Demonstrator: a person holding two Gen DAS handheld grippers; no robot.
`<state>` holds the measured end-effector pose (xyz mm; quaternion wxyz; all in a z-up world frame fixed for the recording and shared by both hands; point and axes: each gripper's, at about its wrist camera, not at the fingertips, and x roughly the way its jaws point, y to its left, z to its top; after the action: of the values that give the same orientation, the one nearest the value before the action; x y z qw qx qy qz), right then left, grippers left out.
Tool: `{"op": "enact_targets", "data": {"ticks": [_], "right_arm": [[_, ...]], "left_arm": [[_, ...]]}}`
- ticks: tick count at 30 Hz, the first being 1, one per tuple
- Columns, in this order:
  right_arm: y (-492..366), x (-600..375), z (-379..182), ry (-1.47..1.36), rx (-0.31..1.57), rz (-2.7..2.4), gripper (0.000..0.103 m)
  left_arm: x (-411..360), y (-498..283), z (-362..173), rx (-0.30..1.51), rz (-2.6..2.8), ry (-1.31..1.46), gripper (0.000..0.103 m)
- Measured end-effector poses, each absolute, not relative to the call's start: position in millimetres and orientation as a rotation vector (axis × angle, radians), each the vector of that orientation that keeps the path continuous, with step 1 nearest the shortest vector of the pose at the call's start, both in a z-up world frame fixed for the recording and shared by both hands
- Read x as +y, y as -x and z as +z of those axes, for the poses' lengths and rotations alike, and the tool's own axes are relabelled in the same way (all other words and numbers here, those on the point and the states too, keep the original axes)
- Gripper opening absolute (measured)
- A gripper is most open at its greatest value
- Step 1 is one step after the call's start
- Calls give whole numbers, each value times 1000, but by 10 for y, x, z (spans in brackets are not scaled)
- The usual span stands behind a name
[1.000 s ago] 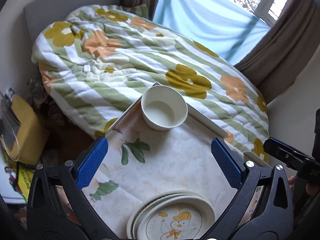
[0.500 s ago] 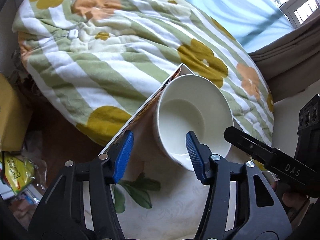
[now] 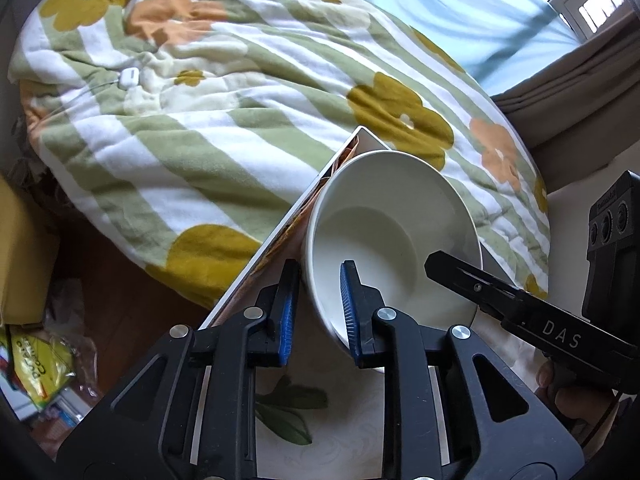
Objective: Organize plates and bowls
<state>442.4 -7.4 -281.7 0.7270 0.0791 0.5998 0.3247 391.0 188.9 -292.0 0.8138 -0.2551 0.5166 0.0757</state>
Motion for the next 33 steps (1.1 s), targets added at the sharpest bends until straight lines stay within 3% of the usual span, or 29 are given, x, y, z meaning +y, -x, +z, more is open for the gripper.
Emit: {"op": "enact_targets", "data": {"ticks": [9,16,25,33], "right_arm": [[-4343,-148,-2625,-198,1267,727,15],[-4013,-501,-2143,-235,1181,742,15],[-3233,-1488,-1452,-254,1074,689,15],[-2417,-2684,-1175,-295,1007,556,15]], "left_arm": [[1762,-3810,-2635,1055,165,462,19],[1409,-3486,-2088,979,151,399,19],[385,-2824,-1393,895,64,324,19],[-793,-2207,-1181,885,-90,255,19]]}}
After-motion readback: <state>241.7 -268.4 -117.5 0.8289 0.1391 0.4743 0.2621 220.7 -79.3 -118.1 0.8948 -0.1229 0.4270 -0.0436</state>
